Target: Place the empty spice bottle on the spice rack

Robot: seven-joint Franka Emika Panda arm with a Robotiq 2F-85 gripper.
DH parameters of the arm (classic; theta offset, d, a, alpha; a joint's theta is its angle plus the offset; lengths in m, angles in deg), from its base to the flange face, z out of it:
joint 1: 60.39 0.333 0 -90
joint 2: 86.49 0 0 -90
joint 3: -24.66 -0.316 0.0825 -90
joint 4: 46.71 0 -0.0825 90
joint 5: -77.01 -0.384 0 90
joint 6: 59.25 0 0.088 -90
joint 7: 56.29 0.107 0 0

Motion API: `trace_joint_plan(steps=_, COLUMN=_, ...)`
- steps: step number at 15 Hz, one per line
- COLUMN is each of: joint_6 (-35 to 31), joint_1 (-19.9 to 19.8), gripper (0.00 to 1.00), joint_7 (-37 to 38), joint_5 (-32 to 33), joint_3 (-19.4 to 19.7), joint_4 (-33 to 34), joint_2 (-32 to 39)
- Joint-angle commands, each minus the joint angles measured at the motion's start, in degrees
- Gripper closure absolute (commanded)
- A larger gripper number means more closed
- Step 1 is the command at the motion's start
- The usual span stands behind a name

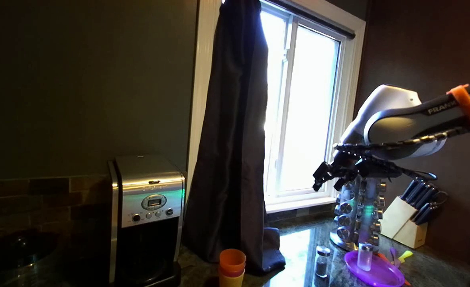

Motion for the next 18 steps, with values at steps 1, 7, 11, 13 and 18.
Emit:
trace_joint_plan(steps=1, joint_6=-10.86, joint_1=-6.34, gripper=0.0, joint_7=1.75, joint_5=6.52, joint_3=-1.41, joint_4=-0.63, joint_2=6.76)
trace_joint_plan(steps=7, joint_6=-12.7, joint_1=-15.92, gripper=0.0, joint_7=4.01, joint_5=13.91, joint_3=-3.15, joint_4=-0.3, joint_2=12.75)
trace_joint_plan(steps=11, joint_6=-13.41, joint_1=-19.63, gripper=0.0, joint_7=5.01, joint_5=19.29, joint_3=-3.68, joint_4=-0.12, joint_2=16.66)
trace_joint_plan(steps=13, joint_6=-13.34, joint_1=-19.69, gripper=0.0, joint_7=4.24, joint_5=20.21, joint_3=-2.07, joint_4=0.4, joint_2=18.95)
trace_joint_plan(steps=18, joint_6=-13.27, joint_1=-19.44, gripper=0.0, joint_7=2.93, joint_5=20.45, joint_3=2.26, joint_4=1.46, joint_2=23.74)
